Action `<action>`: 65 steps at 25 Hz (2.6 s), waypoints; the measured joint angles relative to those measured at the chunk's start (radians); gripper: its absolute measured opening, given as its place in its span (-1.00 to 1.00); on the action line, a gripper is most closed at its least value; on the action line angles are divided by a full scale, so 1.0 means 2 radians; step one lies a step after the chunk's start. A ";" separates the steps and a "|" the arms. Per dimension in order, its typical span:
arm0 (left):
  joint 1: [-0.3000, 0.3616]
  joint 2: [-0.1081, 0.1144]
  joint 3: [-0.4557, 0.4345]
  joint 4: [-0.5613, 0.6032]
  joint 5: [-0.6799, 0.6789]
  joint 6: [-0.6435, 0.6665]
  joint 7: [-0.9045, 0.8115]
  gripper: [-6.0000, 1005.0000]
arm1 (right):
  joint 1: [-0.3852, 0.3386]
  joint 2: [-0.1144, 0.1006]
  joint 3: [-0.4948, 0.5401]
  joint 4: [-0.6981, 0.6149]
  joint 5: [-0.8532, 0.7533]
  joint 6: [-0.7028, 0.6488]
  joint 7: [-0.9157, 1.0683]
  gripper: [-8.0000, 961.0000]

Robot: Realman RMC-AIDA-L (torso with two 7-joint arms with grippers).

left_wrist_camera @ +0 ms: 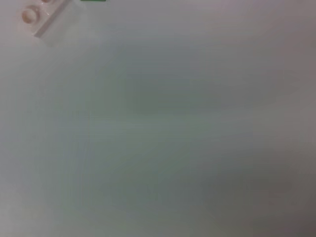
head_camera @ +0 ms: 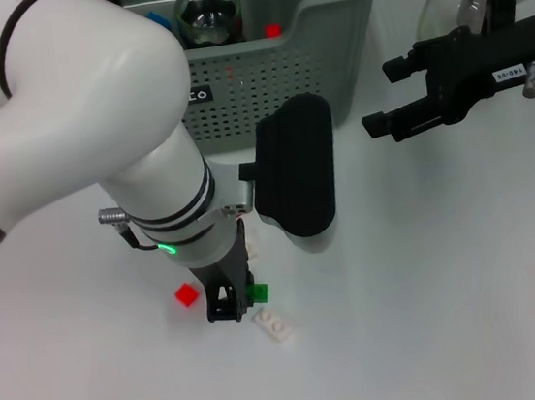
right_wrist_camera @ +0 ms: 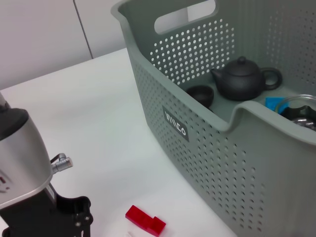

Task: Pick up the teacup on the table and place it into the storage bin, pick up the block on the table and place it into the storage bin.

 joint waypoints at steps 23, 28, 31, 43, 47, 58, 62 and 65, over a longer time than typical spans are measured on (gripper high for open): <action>-0.005 0.011 -0.542 0.130 -0.247 0.139 -0.011 -0.60 | -0.013 0.000 0.019 0.028 0.006 -0.125 -0.067 0.93; -0.071 0.048 -0.541 0.015 -0.210 0.039 -0.048 -0.59 | 0.005 0.006 0.014 0.042 0.012 -0.158 -0.081 0.93; -0.114 0.073 -0.526 -0.074 -0.163 -0.030 -0.081 -0.58 | 0.008 0.008 0.014 0.044 0.012 -0.156 -0.083 0.93; -0.131 0.072 -0.526 -0.025 -0.096 -0.026 -0.131 -0.21 | 0.000 0.005 0.025 0.049 0.013 -0.152 -0.091 0.93; -0.106 0.071 -0.528 0.082 -0.148 0.080 -0.132 0.04 | -0.001 0.003 0.030 0.050 0.013 -0.152 -0.092 0.93; -0.020 0.032 -0.416 0.148 -0.262 0.269 -0.057 0.80 | -0.003 0.001 0.052 0.056 0.011 -0.139 -0.086 0.93; 0.002 0.012 -0.317 0.155 -0.206 0.260 -0.064 0.90 | -0.003 -0.002 0.057 0.057 0.012 -0.129 -0.075 0.93; 0.004 0.001 -0.249 0.150 -0.154 0.234 -0.093 0.89 | 0.000 -0.003 0.061 0.057 0.013 -0.126 -0.073 0.93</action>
